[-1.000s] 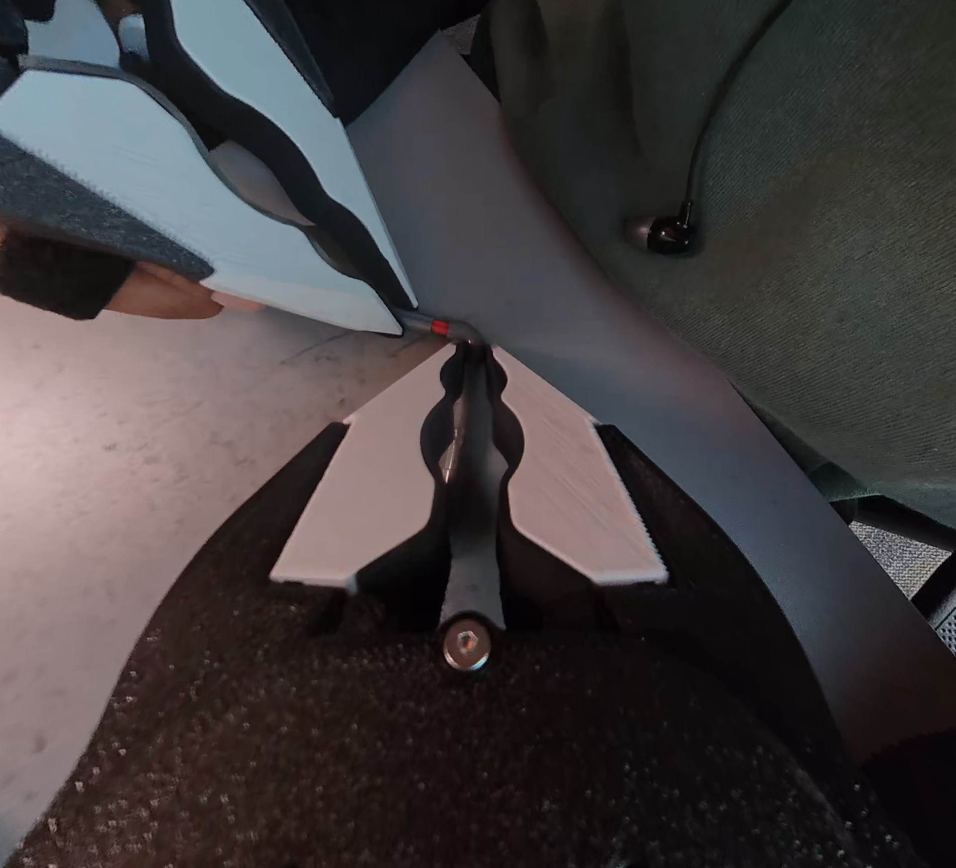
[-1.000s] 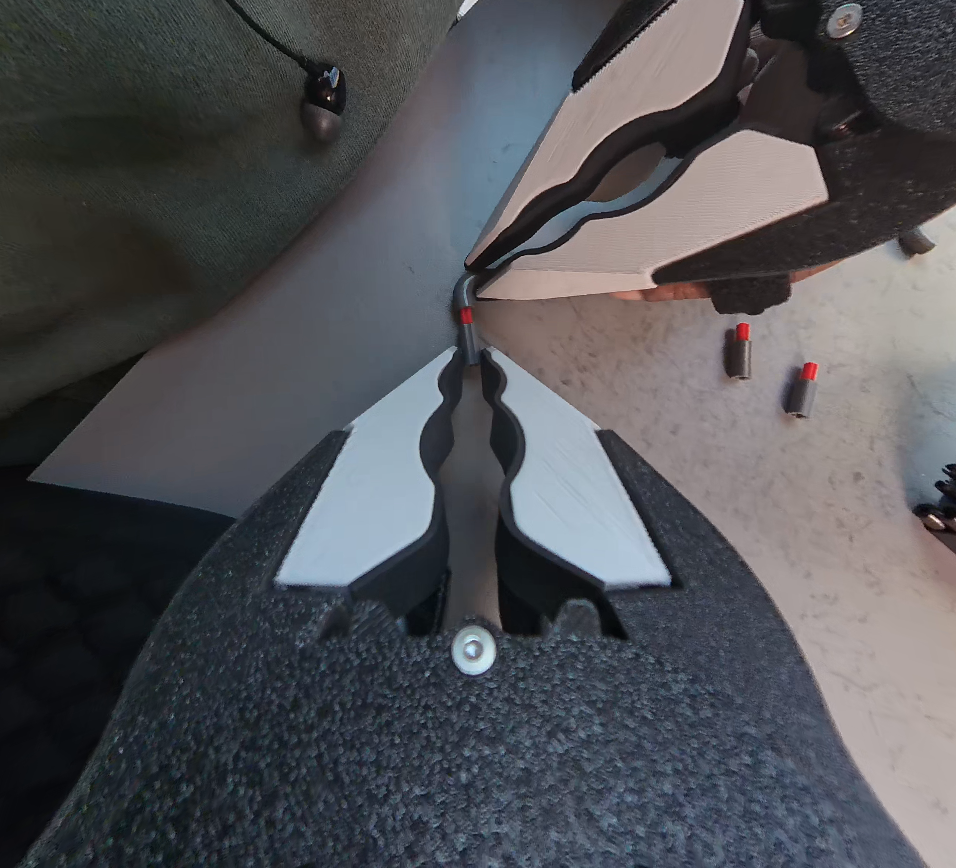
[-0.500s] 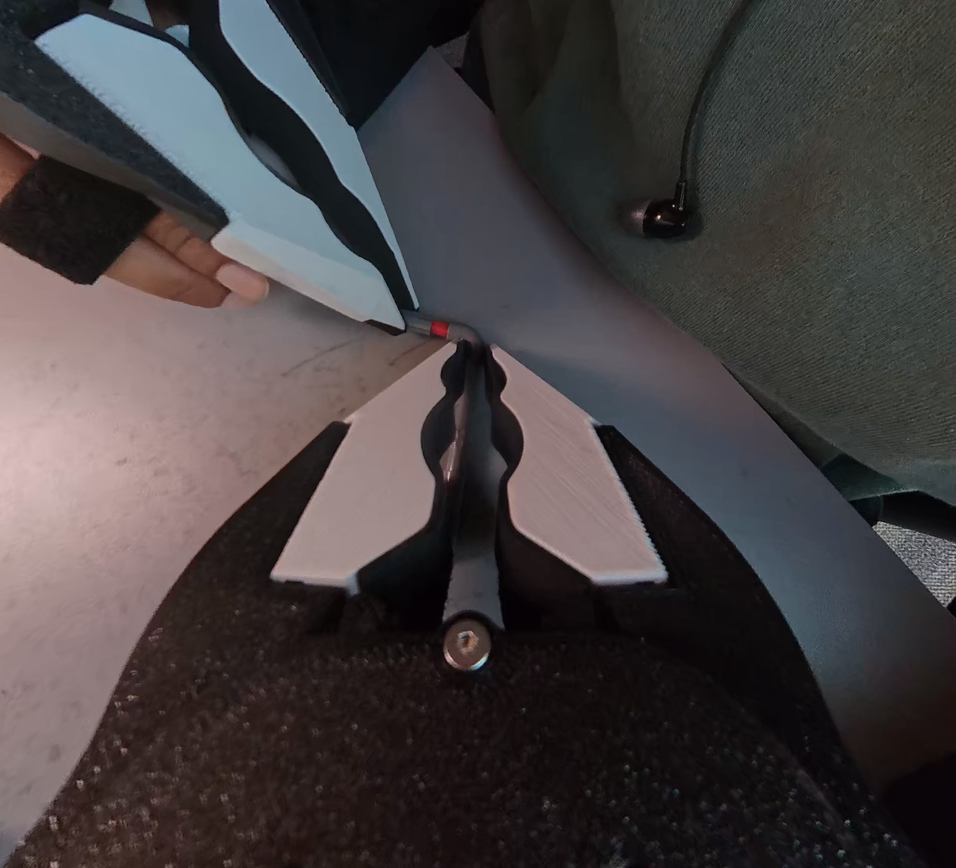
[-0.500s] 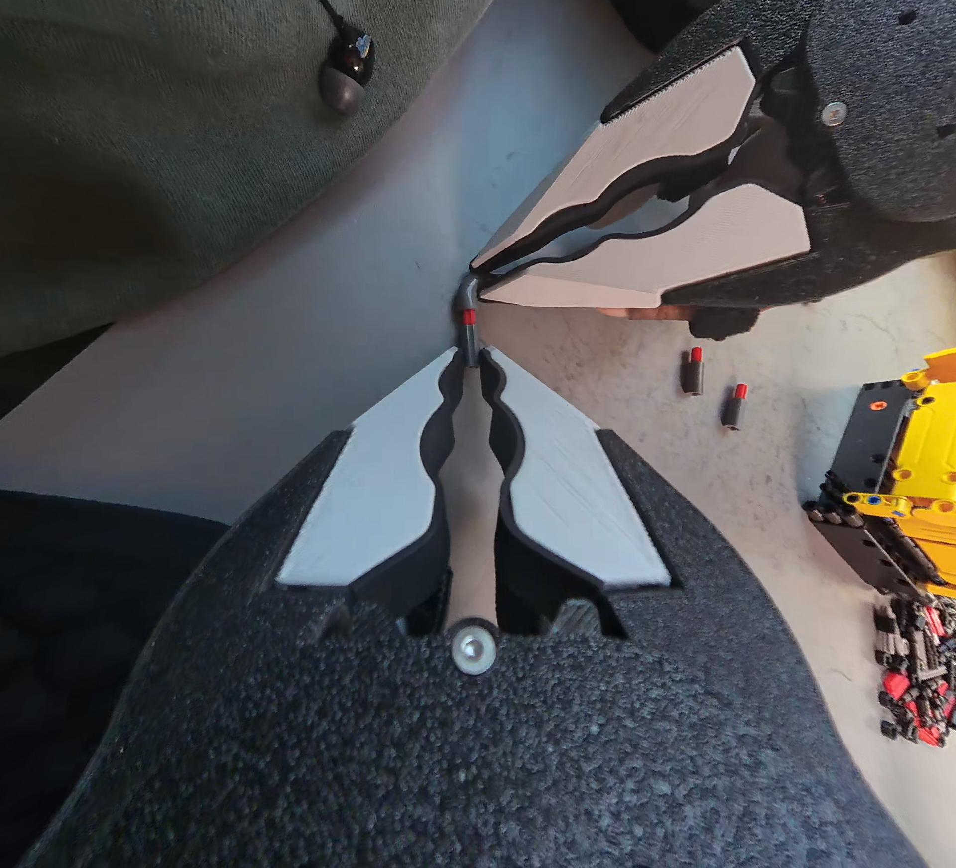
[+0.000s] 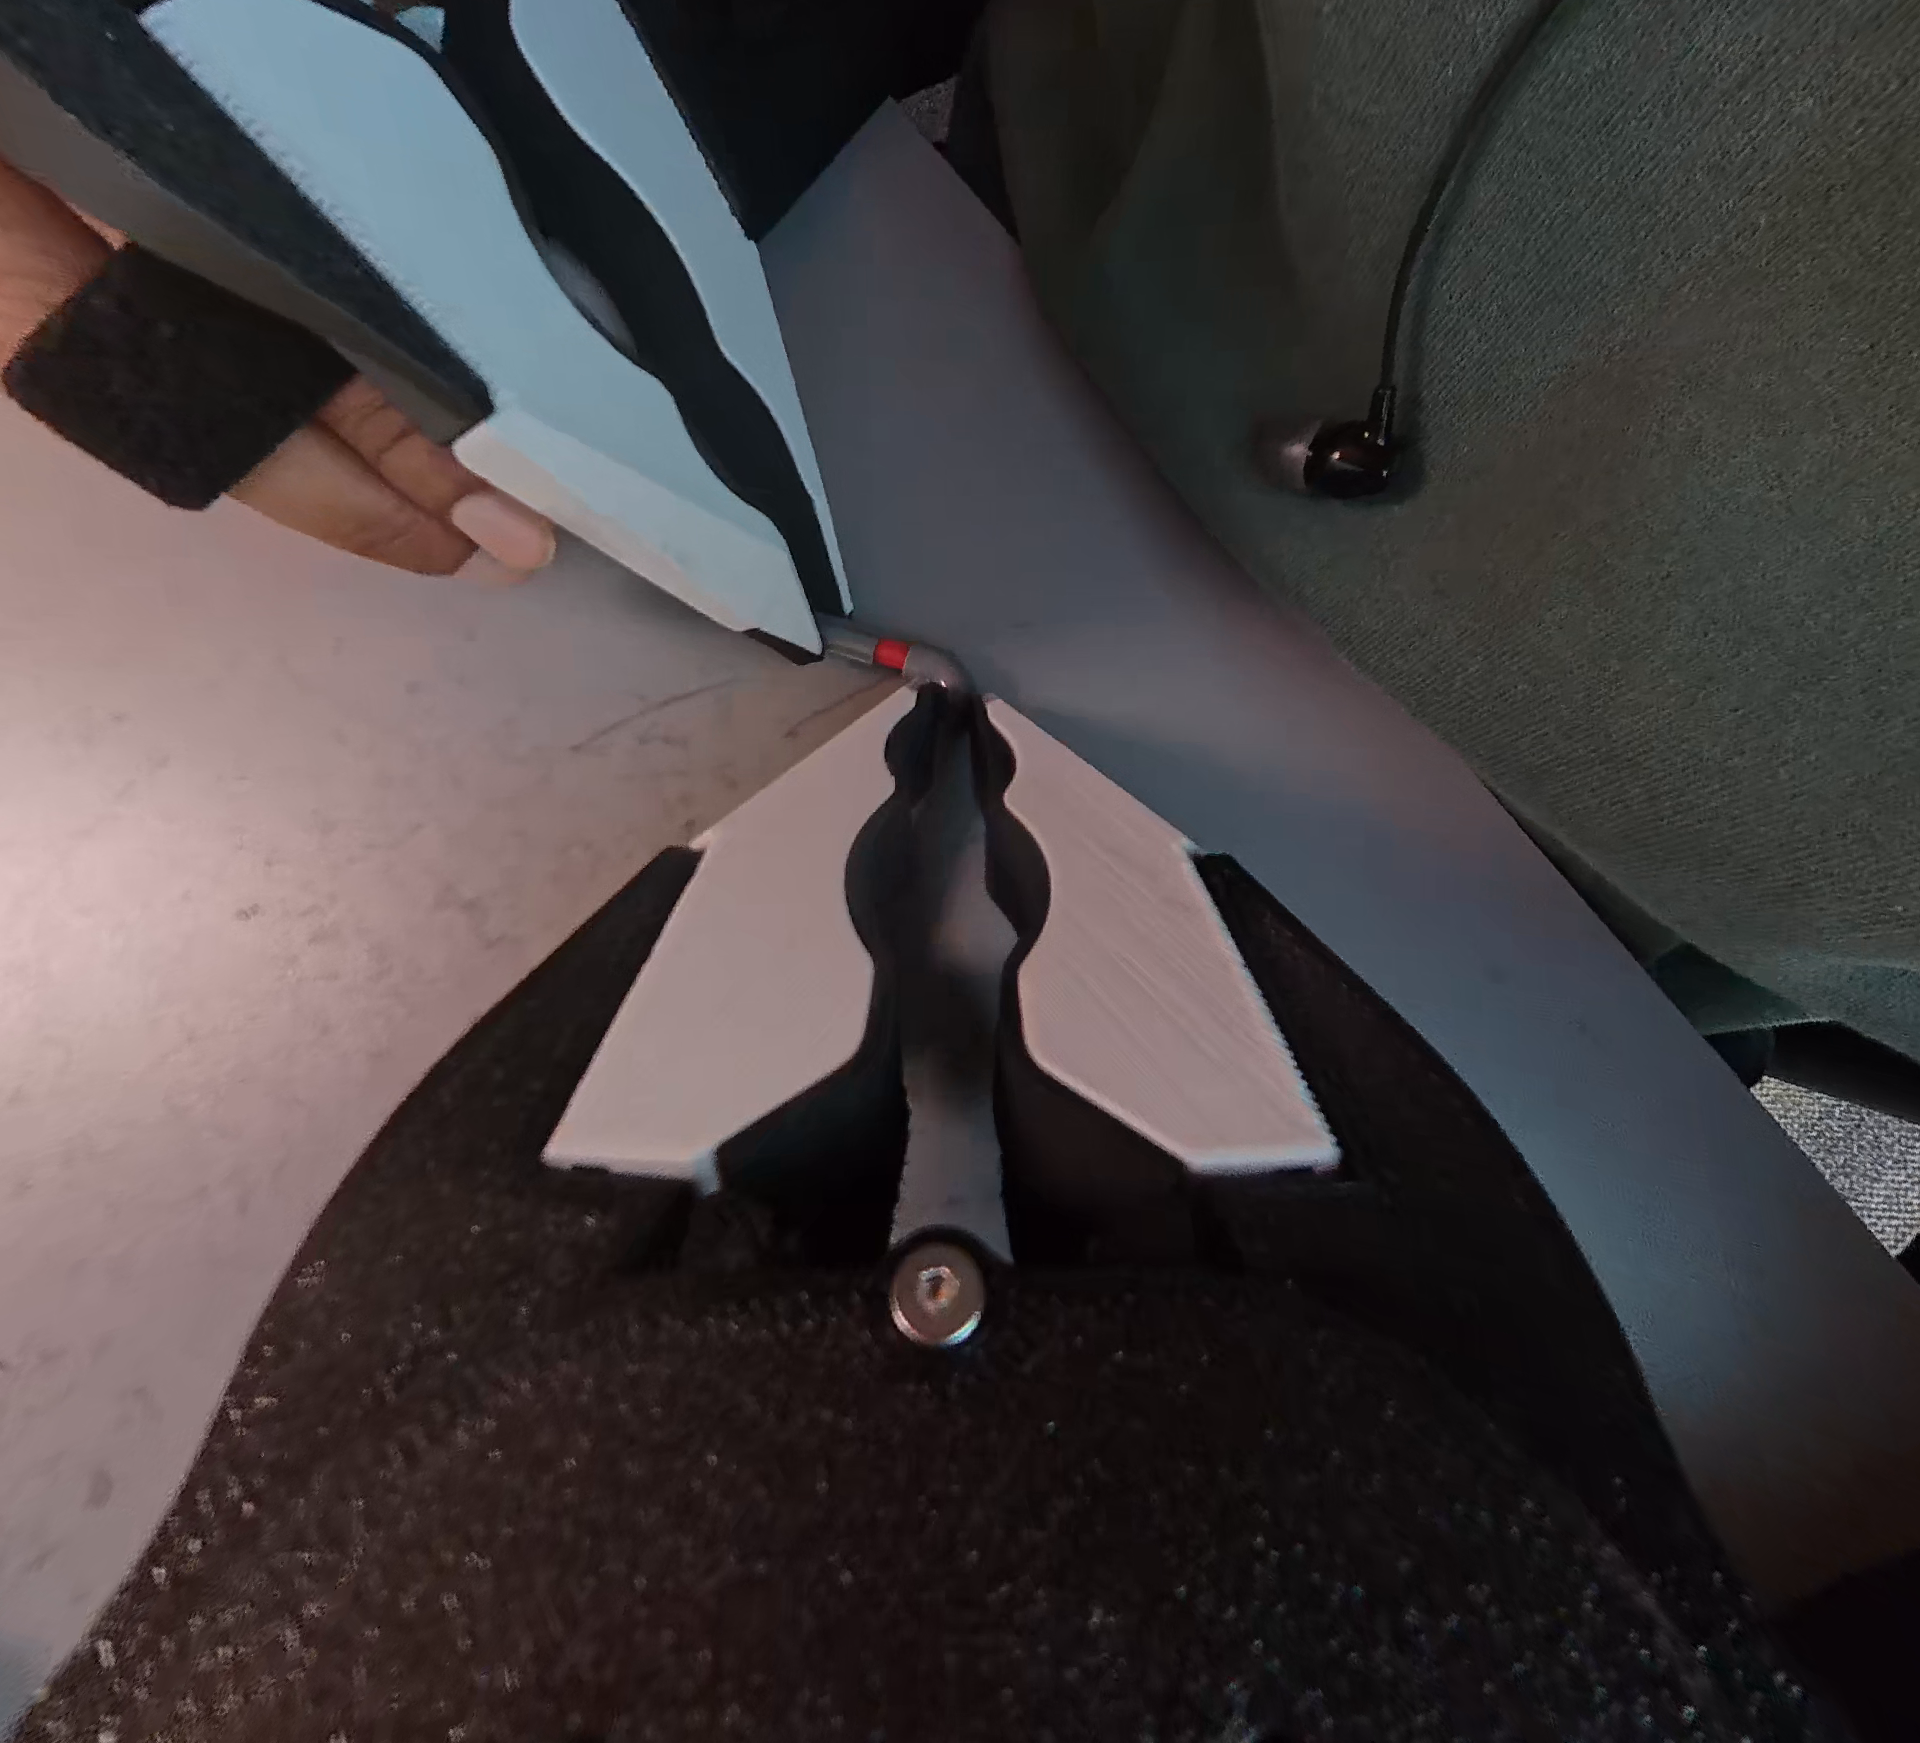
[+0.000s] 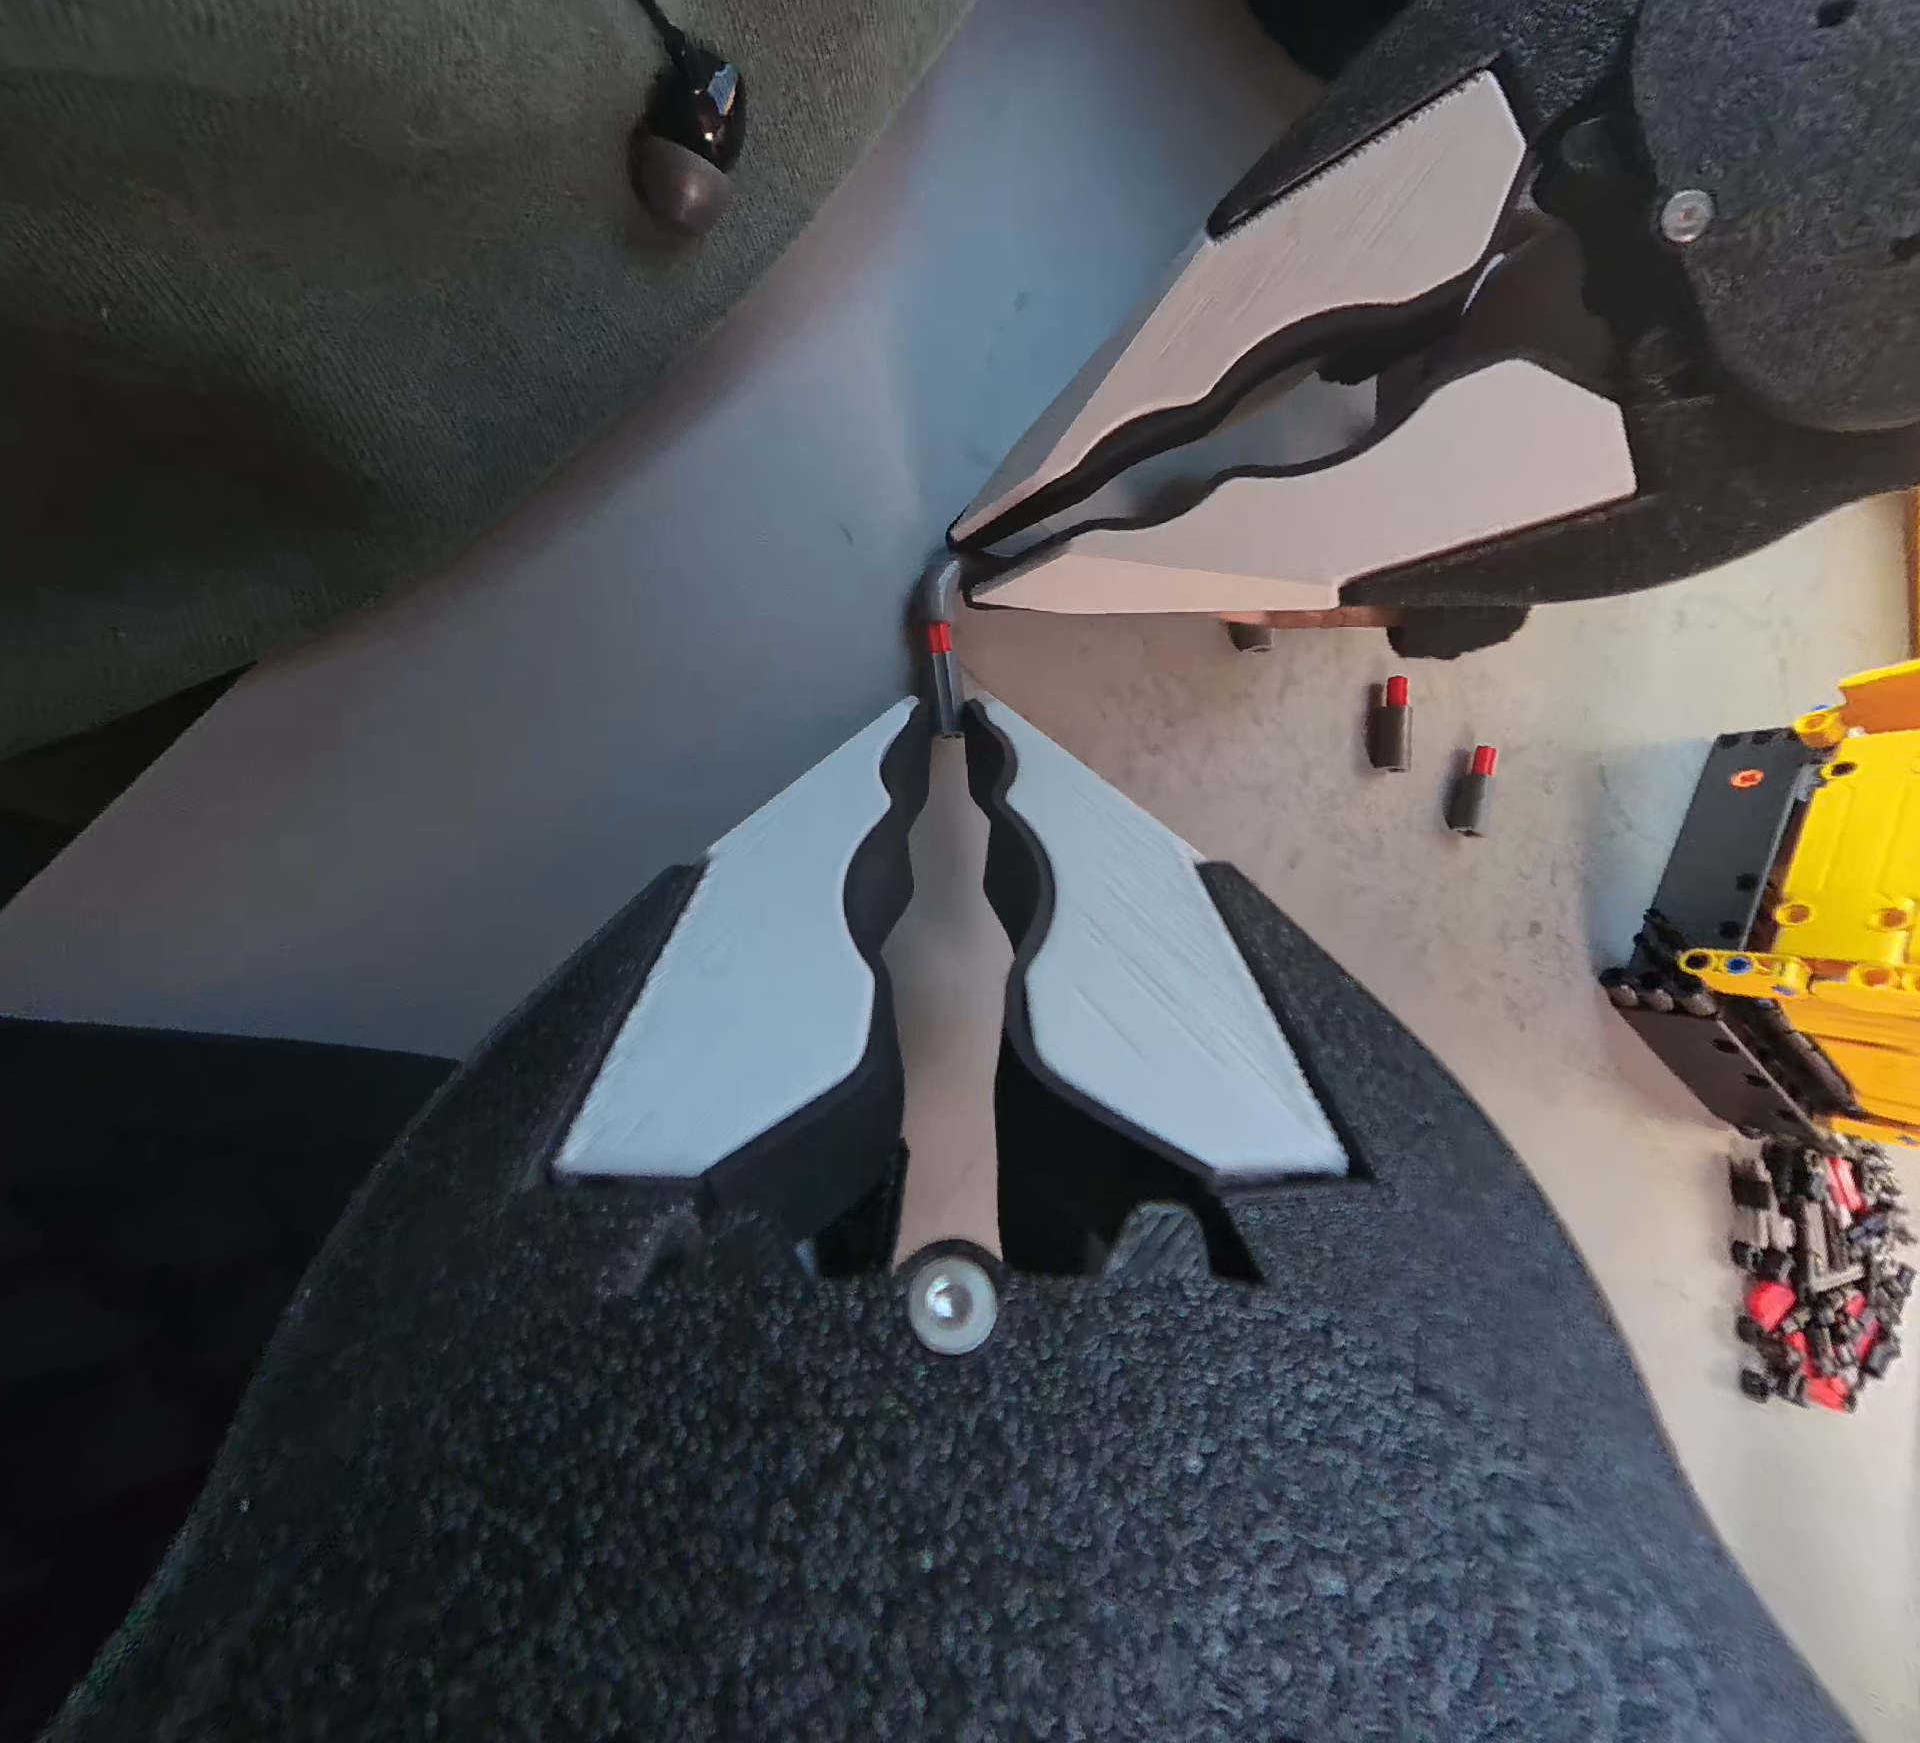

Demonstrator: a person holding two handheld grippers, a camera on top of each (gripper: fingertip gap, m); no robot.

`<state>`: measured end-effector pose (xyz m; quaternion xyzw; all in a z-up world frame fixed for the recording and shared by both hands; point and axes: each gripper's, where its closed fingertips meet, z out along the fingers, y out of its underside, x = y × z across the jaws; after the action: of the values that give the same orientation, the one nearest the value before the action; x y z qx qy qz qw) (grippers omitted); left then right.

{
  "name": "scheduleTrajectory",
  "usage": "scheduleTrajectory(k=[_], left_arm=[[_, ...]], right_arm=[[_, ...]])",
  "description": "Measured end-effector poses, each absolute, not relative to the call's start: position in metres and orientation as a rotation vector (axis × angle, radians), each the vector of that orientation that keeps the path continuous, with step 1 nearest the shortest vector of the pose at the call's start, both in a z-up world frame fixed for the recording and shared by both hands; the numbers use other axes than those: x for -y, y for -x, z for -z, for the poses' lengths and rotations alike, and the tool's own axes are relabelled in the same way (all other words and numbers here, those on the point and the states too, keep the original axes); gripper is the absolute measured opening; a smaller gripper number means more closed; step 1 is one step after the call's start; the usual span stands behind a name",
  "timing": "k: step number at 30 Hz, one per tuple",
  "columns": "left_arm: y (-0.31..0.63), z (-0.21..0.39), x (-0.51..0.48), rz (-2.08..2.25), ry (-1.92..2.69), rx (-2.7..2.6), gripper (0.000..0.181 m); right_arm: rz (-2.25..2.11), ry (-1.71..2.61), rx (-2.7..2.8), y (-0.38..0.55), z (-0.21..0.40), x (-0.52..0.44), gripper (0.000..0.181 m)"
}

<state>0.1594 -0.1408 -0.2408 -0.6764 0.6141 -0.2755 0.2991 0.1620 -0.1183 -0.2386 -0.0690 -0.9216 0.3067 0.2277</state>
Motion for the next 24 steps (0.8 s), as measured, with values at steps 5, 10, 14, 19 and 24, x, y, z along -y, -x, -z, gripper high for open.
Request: scheduleTrajectory(k=[5, 10, 14, 19, 24], left_arm=[[-0.156, 0.238, 0.133, 0.677, 1.829, -1.571, 0.008], [-0.150, 0.235, 0.123, 0.524, 1.863, -1.540, 0.019], [-0.149, 0.241, 0.122, 0.389, 1.906, -1.564, 0.022], [-0.153, 0.243, 0.126, 0.322, 1.936, -1.559, 0.011], [-0.157, 0.239, 0.124, 0.371, 1.924, -1.529, 0.007]], right_arm=[[-0.947, 0.468, 2.532, -0.162, 0.239, 0.109, 0.006], [-1.014, 0.704, 2.484, -0.155, 0.236, 0.095, 0.006], [-0.959, 0.752, 2.498, -0.155, 0.241, 0.090, 0.006], [-0.934, 0.797, 2.495, -0.158, 0.241, 0.087, 0.006], [-0.894, 0.827, 2.513, -0.156, 0.241, 0.083, 0.007]])
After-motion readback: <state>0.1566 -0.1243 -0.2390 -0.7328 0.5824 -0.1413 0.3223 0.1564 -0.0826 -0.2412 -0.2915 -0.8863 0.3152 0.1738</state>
